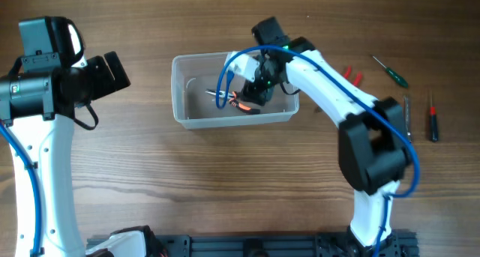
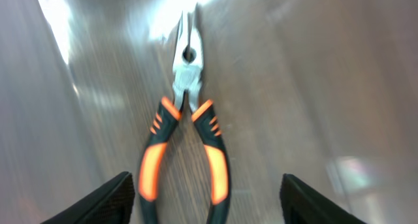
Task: Pack container
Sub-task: 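Carry the pliers over the container and release them inside, then move the right gripper to the red-handled snips and grasp them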
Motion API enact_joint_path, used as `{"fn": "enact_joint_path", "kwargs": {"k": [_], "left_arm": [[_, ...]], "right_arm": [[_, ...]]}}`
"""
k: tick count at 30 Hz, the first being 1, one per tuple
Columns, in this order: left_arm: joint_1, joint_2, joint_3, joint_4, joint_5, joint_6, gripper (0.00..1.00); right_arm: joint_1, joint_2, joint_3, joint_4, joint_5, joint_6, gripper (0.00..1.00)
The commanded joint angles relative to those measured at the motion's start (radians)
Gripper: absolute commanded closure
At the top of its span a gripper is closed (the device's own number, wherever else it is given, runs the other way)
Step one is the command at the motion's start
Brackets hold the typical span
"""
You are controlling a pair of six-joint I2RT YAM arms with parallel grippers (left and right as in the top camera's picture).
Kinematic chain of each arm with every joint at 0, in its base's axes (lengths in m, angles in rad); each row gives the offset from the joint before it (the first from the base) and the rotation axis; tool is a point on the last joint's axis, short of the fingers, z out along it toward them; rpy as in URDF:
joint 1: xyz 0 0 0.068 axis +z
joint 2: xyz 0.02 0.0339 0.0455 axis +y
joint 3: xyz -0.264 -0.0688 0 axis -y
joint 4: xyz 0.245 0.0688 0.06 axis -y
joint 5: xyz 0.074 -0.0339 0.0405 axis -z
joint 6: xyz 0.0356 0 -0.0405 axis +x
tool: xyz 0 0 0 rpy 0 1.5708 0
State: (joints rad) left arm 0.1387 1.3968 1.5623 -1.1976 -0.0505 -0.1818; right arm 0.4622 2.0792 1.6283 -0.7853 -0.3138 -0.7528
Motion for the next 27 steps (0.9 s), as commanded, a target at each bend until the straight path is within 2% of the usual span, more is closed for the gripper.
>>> {"fn": "enact_joint_path", "kwargs": {"k": [1, 4, 21, 25, 27], "left_arm": [[0.006, 0.006, 0.0, -0.001, 0.016, -0.013, 0.0], [0.006, 0.006, 0.0, -0.001, 0.016, -0.013, 0.0], [0.006, 0.006, 0.0, -0.027, 0.016, -0.013, 0.0], [0.006, 0.006, 0.0, -0.027, 0.016, -0.013, 0.0], [0.006, 0.006, 0.0, -0.027, 0.016, -0.013, 0.0]], "right_arm": [[0.006, -0.201, 0.059, 0.0, -0.012, 0.144, 0.28], [0.006, -0.257, 0.059, -0.013, 0.059, 0.186, 0.28], [0.006, -0.282, 0.059, -0.114, 0.063, 0.234, 0.33], [0.005, -0.374, 0.059, -0.116, 0.167, 0.351, 0.31], [-0.01, -0.446, 0.059, -0.116, 0.302, 0.509, 0.24]]}}
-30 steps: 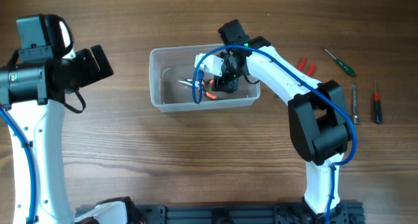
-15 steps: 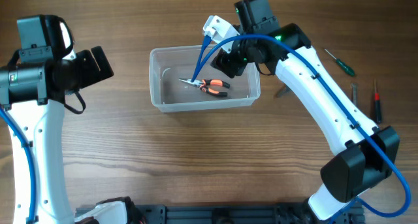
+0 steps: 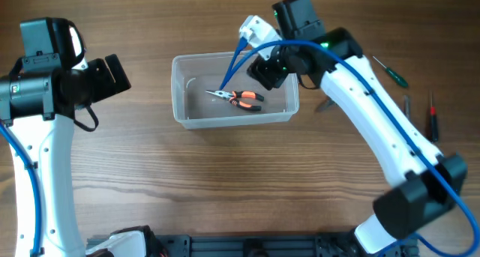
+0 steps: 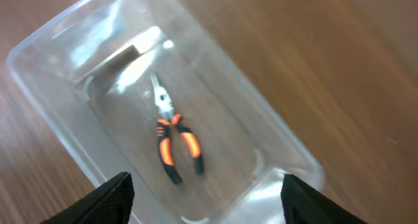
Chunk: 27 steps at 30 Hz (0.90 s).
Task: Pack container
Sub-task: 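Move the right gripper to the red-handled snips and grasp them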
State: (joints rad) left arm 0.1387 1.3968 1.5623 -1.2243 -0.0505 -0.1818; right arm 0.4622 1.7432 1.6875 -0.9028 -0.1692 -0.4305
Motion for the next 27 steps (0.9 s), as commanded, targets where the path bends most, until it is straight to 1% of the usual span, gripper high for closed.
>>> {"fn": "enact_joint_path", "kwargs": {"k": [1, 2, 4, 8, 10, 12, 14, 16, 17, 18, 20, 23, 27], "left_arm": [[0.006, 0.006, 0.0, 0.0, 0.016, -0.013, 0.0], [0.006, 0.006, 0.0, 0.0, 0.016, -0.013, 0.0], [0.006, 0.006, 0.0, 0.0, 0.016, -0.013, 0.0], [0.006, 0.006, 0.0, 0.0, 0.016, -0.013, 0.0], [0.006, 0.006, 0.0, 0.0, 0.016, -0.013, 0.0], [0.006, 0.006, 0.0, 0.0, 0.016, -0.013, 0.0], [0.006, 0.006, 0.0, 0.0, 0.016, -0.013, 0.0], [0.006, 0.006, 0.0, 0.0, 0.016, -0.013, 0.0], [0.006, 0.006, 0.0, 0.0, 0.016, -0.013, 0.0], [0.006, 0.006, 0.0, 0.0, 0.016, -0.013, 0.0], [0.006, 0.006, 0.0, 0.0, 0.016, -0.013, 0.0], [0.006, 0.006, 0.0, 0.0, 0.016, -0.013, 0.0], [0.006, 0.006, 0.0, 0.0, 0.016, -0.013, 0.0]], "right_arm": [[-0.02, -0.134, 0.0, 0.0, 0.204, 0.252, 0.24], [-0.033, -0.151, 0.0, -0.002, 0.24, 0.304, 0.24], [-0.077, -0.186, 0.0, -0.011, 0.329, 0.46, 0.17], [-0.243, -0.211, 0.0, -0.093, 0.364, 0.845, 0.08], [-0.338, -0.196, -0.001, -0.153, 0.364, 0.978, 0.07], [-0.446, -0.162, -0.001, -0.21, 0.36, 1.064, 0.02], [-0.521, -0.113, -0.001, -0.241, 0.338, 1.066, 0.01], [-0.558, -0.058, -0.001, -0.253, 0.329, 1.052, 0.0], [-0.567, -0.023, -0.001, -0.245, 0.324, 1.023, 0.0], [-0.567, 0.015, -0.001, -0.233, 0.326, 0.992, 0.0], [-0.567, 0.082, -0.001, -0.216, 0.326, 0.98, 0.0], [-0.567, 0.227, -0.001, -0.217, 0.322, 1.018, 0.02], [-0.568, 0.375, -0.008, -0.215, 0.256, 1.04, 0.04]]}}
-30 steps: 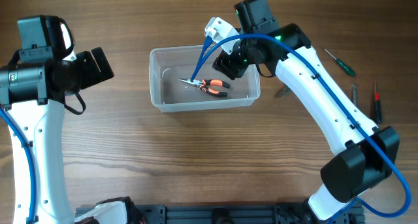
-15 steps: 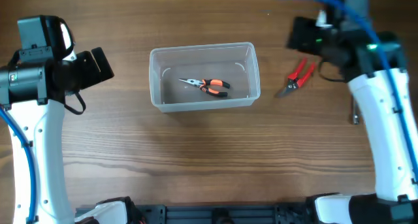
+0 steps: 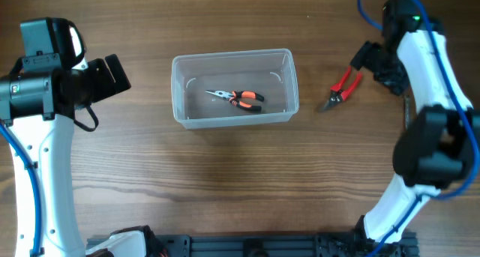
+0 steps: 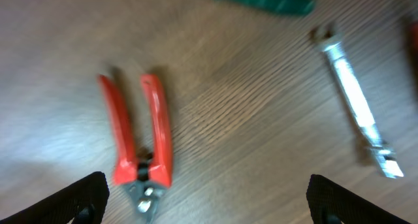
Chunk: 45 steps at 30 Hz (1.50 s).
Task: Pack container
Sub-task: 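Move the right gripper to the red-handled snips and grasp them, then carry the red snips into the container and open the right gripper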
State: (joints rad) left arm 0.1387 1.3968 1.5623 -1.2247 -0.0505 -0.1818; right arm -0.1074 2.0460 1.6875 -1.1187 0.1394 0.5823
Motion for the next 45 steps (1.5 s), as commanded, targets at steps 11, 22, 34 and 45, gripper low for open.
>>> {"fn": "enact_joint_path", "kwargs": {"k": [11, 22, 34, 45], "left_arm": [[0.005, 0.006, 0.0, 0.0, 0.016, -0.014, 0.0], [0.006, 0.006, 0.0, 0.0, 0.016, -0.013, 0.0], [0.005, 0.006, 0.0, -0.003, 0.016, -0.013, 0.0], [0.005, 0.006, 0.0, -0.003, 0.016, -0.013, 0.0]], "right_arm": [[0.001, 0.15, -0.093, 0.119, -0.138, 0.027, 0.08], [0.002, 0.15, -0.192, 0.18, -0.146, 0.019, 0.62], [0.002, 0.149, -0.185, 0.171, -0.168, -0.042, 0.96], [0.214, -0.19, 0.193, 0.08, -0.137, -0.66, 0.96]]}}
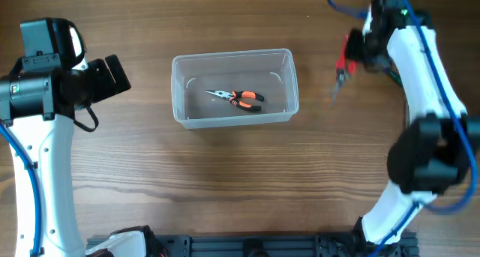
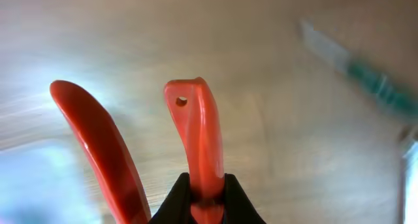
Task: Pack container
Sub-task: 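Carry the red snips into the container and open the right gripper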
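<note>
The clear plastic container [image 1: 182, 88] stands mid-table with orange-and-black pliers [image 1: 241, 99] lying inside it. My right gripper [image 2: 201, 196] is shut on one handle of the red-handled cutters [image 2: 194, 129]; their other handle curves free to the left. From overhead the cutters [image 1: 345, 56] hang at the right gripper [image 1: 357, 50], right of the container, their dark shadow on the wood below. At the far left my left gripper [image 1: 114, 72] is held away from the container, and its jaws cannot be made out.
A green-handled screwdriver [image 2: 373, 88] lies blurred on the wood beyond the cutters. The right arm's white links [image 1: 424, 85] run down the right side of the table and cover the other tools there.
My right gripper was open above the red cutters lying on the table. Now it is shut on one red handle, and the cutters are off the wood and slightly farther from the front.
My right gripper was open low inside the container over the orange pliers. It then stood higher, above the container, with the pliers left inside. After that it was over the red cutters at the right, and now it holds them.
</note>
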Motion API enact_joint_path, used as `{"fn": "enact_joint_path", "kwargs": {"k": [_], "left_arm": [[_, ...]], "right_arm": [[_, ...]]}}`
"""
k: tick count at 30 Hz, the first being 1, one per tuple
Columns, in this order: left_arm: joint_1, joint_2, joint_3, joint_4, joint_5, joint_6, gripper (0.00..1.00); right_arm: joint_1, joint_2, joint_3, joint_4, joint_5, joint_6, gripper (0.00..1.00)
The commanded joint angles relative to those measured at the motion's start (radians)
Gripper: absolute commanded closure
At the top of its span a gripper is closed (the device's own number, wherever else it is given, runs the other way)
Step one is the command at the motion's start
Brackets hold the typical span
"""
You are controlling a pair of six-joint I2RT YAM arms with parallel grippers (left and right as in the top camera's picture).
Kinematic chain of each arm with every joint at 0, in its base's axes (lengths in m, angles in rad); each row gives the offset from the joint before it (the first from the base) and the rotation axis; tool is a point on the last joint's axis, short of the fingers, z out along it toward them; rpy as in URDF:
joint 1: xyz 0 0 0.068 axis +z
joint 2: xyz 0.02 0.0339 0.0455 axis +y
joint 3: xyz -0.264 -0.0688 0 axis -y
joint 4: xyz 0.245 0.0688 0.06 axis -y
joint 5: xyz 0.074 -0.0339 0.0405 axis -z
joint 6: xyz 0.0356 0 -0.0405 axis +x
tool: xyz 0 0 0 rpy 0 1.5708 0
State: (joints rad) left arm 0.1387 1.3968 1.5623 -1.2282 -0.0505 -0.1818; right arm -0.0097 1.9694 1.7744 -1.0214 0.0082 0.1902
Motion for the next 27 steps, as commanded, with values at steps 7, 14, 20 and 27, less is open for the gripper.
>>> {"fn": "enact_joint_path", "kwargs": {"k": [7, 14, 20, 27], "left_arm": [[0.006, 0.006, 0.0, 0.0, 0.016, -0.013, 0.0], [0.006, 0.006, 0.0, 0.0, 0.016, -0.013, 0.0], [0.006, 0.006, 0.0, 0.001, 0.016, -0.005, 0.0], [0.006, 0.006, 0.0, 0.001, 0.016, 0.048, 0.0]], "right_arm": [[0.525, -0.105, 0.164, 0.003, -0.01, -1.119, 0.96], [0.629, 0.067, 0.163, 0.037, -0.206, -1.341, 0.96], [0.629, 0.19, 0.163, 0.021, -0.266, -1.331, 0.96], [0.629, 0.254, 0.162, -0.02, -0.296, -1.331, 0.96]]}}
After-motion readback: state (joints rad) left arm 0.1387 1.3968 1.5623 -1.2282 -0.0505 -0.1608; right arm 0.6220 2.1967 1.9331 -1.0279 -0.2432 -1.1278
